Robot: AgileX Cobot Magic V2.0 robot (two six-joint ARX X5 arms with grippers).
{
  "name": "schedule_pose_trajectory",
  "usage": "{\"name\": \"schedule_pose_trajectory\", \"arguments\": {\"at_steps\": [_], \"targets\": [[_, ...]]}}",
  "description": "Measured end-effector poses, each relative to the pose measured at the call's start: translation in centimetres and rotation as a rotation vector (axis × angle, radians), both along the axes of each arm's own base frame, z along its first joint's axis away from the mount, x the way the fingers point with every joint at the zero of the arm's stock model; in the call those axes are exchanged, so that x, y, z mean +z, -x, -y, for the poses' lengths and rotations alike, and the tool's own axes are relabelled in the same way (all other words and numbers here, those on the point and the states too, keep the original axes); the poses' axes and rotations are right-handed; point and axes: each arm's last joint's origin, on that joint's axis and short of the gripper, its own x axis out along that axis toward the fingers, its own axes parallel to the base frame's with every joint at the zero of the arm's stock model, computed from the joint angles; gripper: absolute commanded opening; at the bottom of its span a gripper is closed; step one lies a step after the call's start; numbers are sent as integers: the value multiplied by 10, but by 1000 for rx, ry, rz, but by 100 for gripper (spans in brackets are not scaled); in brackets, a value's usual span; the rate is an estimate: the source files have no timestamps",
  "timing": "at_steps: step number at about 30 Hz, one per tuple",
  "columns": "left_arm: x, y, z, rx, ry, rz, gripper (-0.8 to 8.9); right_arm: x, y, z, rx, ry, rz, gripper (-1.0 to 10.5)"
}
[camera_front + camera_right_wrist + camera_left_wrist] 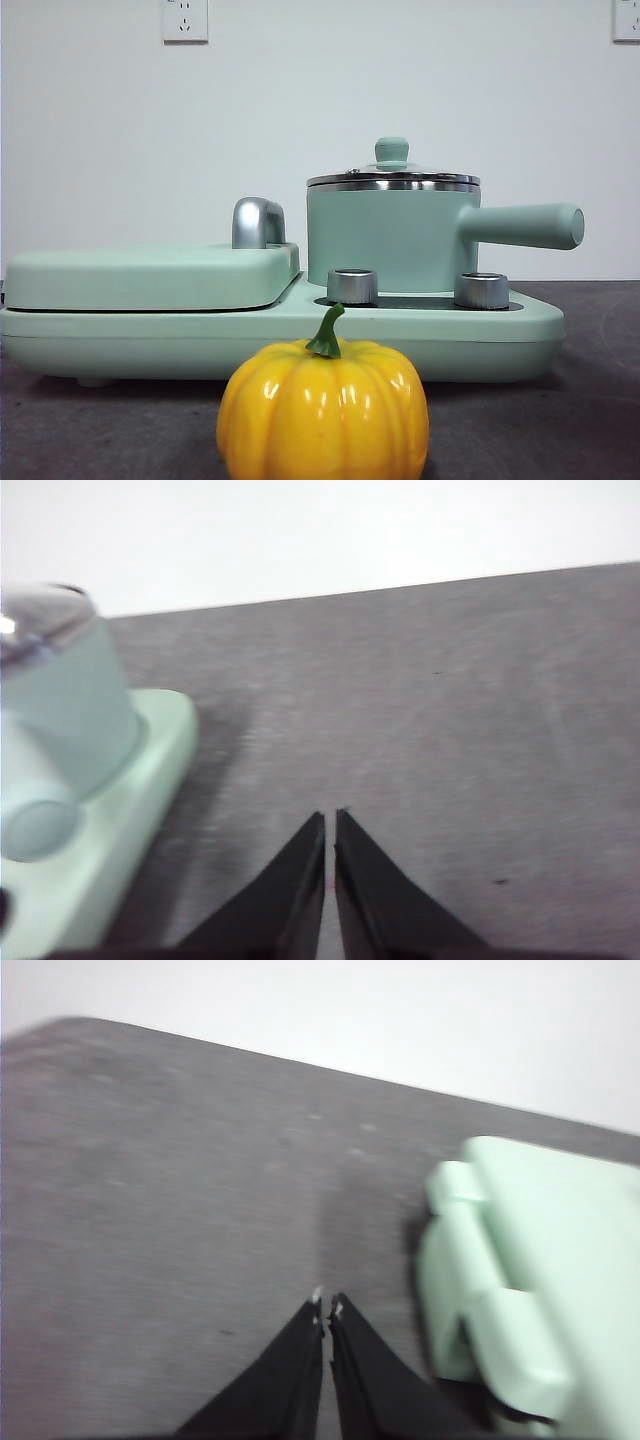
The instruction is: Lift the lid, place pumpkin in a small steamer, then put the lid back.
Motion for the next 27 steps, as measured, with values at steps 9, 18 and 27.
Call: {"name": "schedule_pose_trajectory", "arguments": {"at_steps": [9,18,27], "targets": [[47,7,5,-86,78,23,15,59,14,-1,27,-131,35,13],[116,10,11,-229,108,-45,15,144,26,-4,143,-150,21,13],[177,-3,20,-479,116,-66,15,196,20,-12,459,-133,-102,14]]}}
